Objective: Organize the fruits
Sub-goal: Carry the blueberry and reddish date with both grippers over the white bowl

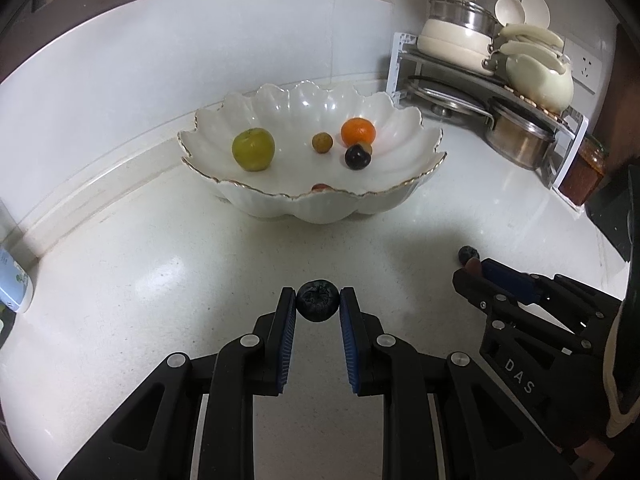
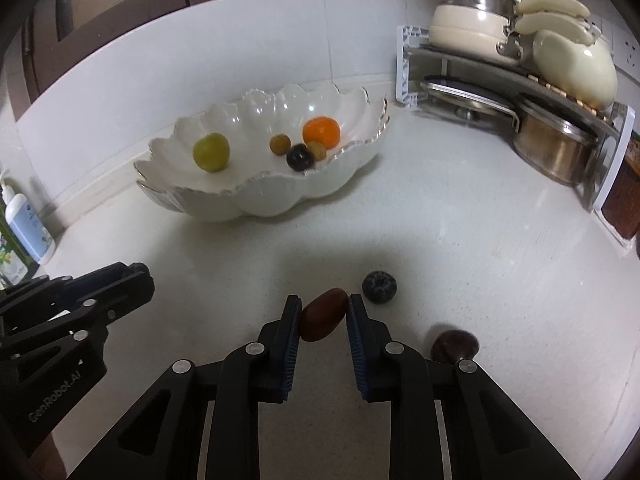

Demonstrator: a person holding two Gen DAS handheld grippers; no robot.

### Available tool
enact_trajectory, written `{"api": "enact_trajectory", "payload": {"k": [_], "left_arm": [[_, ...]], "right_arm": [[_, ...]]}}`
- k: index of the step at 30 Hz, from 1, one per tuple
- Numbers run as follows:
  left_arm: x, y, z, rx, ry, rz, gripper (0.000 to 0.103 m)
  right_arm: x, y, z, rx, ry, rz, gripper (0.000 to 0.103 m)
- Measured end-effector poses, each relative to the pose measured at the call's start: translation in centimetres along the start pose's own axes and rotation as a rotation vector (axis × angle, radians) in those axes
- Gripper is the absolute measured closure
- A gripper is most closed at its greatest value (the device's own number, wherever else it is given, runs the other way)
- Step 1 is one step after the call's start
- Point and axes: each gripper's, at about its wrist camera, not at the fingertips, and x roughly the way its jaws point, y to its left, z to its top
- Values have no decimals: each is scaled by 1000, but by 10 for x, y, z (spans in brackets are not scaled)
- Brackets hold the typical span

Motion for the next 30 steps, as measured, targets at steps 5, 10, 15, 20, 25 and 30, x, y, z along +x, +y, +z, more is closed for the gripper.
{"api": "enact_trajectory", "payload": {"k": [5, 10, 15, 20, 25, 30], "left_arm": [[-15, -2, 3, -14, -27, 6, 80], [-29, -4, 7, -26, -57, 16, 80], [-45, -6, 13, -36, -89, 27, 80], [-59, -8, 19, -47, -124, 40, 80], [-71, -8, 28, -53, -158, 53, 80], [-77, -9, 39, -52, -190, 74, 80]], "right_arm": [[-15, 2, 8, -6, -34, 16, 78], [-32, 4, 16, -22, -73, 33, 78], [-46, 5, 24, -35, -112, 46, 78], [-60, 6, 33, -50, -150, 60, 78], [-71, 6, 43, -58, -182, 77, 78], [-76, 7, 53, -69, -212, 91, 78]]}}
